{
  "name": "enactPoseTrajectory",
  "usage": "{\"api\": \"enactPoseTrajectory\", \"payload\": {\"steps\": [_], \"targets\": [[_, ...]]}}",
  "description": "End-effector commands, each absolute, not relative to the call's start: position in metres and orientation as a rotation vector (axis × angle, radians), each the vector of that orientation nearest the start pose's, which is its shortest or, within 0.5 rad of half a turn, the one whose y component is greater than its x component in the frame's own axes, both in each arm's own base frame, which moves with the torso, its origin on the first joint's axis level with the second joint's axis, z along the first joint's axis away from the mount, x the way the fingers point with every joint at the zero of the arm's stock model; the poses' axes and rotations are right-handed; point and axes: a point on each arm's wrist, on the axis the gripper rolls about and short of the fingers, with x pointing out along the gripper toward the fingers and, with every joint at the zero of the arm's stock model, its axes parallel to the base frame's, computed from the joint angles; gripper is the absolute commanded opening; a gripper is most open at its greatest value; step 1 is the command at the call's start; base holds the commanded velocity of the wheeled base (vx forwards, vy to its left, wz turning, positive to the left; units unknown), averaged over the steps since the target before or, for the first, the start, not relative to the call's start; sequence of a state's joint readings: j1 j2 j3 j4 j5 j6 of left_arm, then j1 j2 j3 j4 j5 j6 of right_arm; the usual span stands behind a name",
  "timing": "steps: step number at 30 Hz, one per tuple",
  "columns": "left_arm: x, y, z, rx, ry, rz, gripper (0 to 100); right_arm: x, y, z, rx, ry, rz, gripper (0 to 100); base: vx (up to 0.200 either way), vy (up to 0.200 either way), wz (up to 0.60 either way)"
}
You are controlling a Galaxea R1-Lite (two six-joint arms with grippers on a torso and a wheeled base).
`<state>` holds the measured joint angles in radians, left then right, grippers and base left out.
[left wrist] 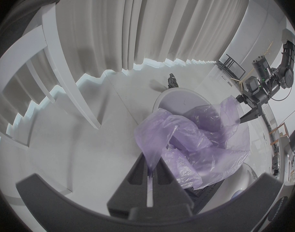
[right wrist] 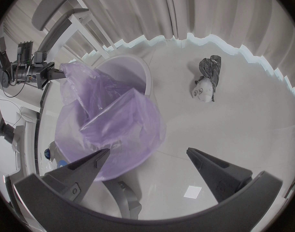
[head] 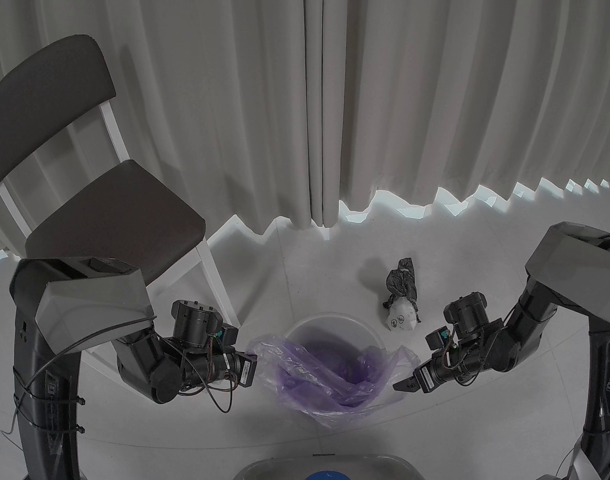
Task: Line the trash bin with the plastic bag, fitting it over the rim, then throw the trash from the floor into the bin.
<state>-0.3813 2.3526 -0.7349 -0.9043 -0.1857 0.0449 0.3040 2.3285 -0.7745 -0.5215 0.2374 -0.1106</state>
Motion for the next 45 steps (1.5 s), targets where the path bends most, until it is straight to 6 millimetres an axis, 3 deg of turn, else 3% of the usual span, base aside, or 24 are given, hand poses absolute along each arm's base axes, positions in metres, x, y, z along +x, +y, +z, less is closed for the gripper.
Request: {"api": "enactPoseTrajectory", "payload": {"steps": [1, 6, 10, 11, 12, 16, 21, 23, 25, 28, 30, 35, 41, 45], "targets": [[0.325, -0.135, -0.033, 0.111, 0.698, -0.560, 0, 0.307, 0.100, -0.019, -0.130, 0.981, 0.546, 100, 0.000, 0.000, 0.00], [0.323, -0.134, -0.037, 0.113, 0.704, -0.558, 0, 0.297, 0.096, 0.019, -0.135, 0.884, 0.551, 100, 0.000, 0.000, 0.00], [0.322, -0.134, -0.039, 0.115, 0.716, -0.558, 0, 0.295, 0.105, 0.040, -0.148, 0.812, 0.577, 100, 0.000, 0.000, 0.00], [0.321, -0.133, -0.040, 0.116, 0.719, -0.553, 0, 0.295, 0.116, 0.046, -0.159, 0.787, 0.595, 100, 0.000, 0.000, 0.00], [0.320, -0.133, -0.041, 0.120, 0.723, -0.546, 100, 0.297, 0.126, 0.050, -0.176, 0.765, 0.600, 100, 0.000, 0.000, 0.00], [0.320, -0.134, -0.042, 0.122, 0.725, -0.544, 100, 0.302, 0.153, 0.057, -0.222, 0.726, 0.606, 100, 0.000, 0.000, 0.00], [0.312, -0.129, -0.035, 0.121, 0.704, -0.533, 100, 0.313, 0.203, 0.060, -0.254, 0.731, 0.647, 100, 0.000, 0.000, 0.00], [0.310, -0.128, -0.032, 0.121, 0.701, -0.531, 100, 0.315, 0.211, 0.061, -0.252, 0.737, 0.651, 100, 0.000, 0.000, 0.00], [0.304, -0.125, -0.027, 0.122, 0.699, -0.532, 100, 0.321, 0.231, 0.057, -0.233, 0.760, 0.657, 100, 0.000, 0.000, 0.00], [0.300, -0.123, -0.022, 0.121, 0.693, -0.532, 100, 0.326, 0.243, 0.048, -0.229, 0.776, 0.660, 100, 0.000, 0.000, 0.00], [0.296, -0.121, -0.017, 0.119, 0.686, -0.528, 100, 0.329, 0.255, 0.032, -0.244, 0.798, 0.666, 100, 0.000, 0.000, 0.00], [0.293, -0.118, -0.006, 0.113, 0.649, -0.526, 100, 0.329, 0.264, 0.012, -0.270, 0.829, 0.680, 100, 0.000, 0.000, 0.00], [0.286, -0.114, 0.013, 0.093, 0.541, -0.494, 100, 0.327, 0.262, 0.006, -0.285, 0.879, 0.677, 100, 0.000, 0.000, 0.00], [0.280, -0.099, 0.023, 0.076, 0.485, -0.453, 100, 0.331, 0.260, 0.000, -0.278, 0.888, 0.681, 100, 0.000, 0.000, 0.00]]}}
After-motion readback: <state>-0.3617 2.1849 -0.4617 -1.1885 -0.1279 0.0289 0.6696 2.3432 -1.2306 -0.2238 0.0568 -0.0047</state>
